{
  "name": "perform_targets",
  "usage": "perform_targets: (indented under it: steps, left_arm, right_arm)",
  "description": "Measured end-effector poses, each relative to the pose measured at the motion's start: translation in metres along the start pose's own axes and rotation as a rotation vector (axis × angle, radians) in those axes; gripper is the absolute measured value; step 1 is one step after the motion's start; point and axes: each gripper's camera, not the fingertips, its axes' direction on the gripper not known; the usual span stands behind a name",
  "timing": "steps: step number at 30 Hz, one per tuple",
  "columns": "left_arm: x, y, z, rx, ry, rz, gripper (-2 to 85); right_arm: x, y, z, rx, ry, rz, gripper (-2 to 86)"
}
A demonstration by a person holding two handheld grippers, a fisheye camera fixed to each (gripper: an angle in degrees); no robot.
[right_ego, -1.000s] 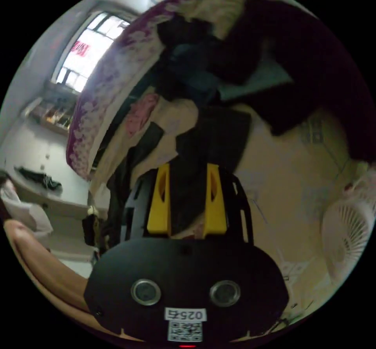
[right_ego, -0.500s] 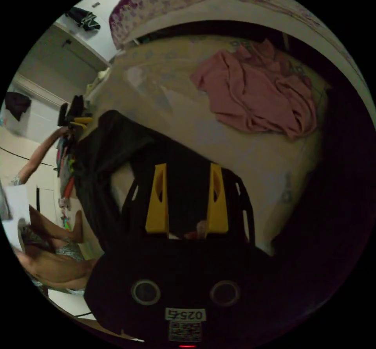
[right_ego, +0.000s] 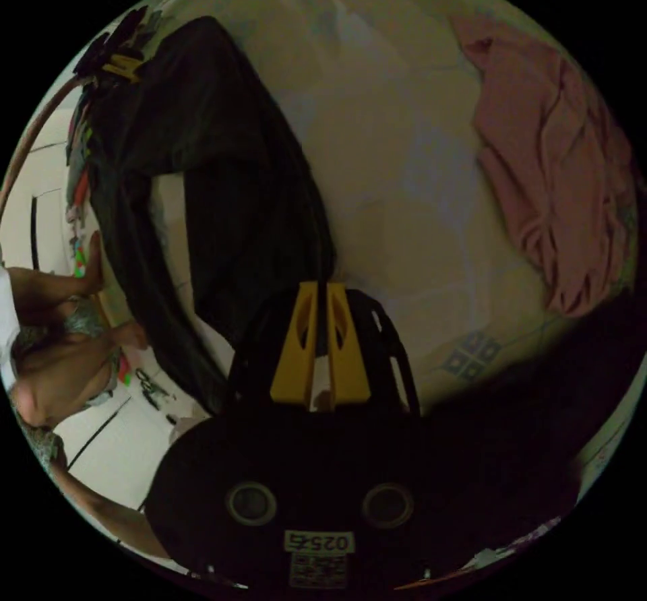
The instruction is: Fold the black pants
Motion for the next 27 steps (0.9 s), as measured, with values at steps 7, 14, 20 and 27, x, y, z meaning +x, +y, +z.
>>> perform_targets:
  steps: [7, 14, 20, 27]
  left_arm:
    - [0.076, 0.010, -0.069, 0.163, -0.356, 0.083, 2.0]
    - [0.261, 0.154, -0.054, 0.415, -0.525, 0.119, 2.0]
    - [0.319, 0.261, 0.067, 0.469, -0.171, -0.537, 5.0]
    - [0.314, 0.399, 0.075, 0.977, 0.175, -1.136, 7.4]
  right_arm:
    - [-0.044, 0.153, -0.102, 0.479, 0.469, 0.279, -0.5]
    - [-0.176, 0.426, -0.054, 0.700, 0.369, 0.485, 1.2]
    - [-0.200, 0.592, 0.133, 0.702, -0.310, 0.977, 6.6]
    - [-0.235, 0.684, 0.178, 1.093, -0.545, 1.192, 12.8]
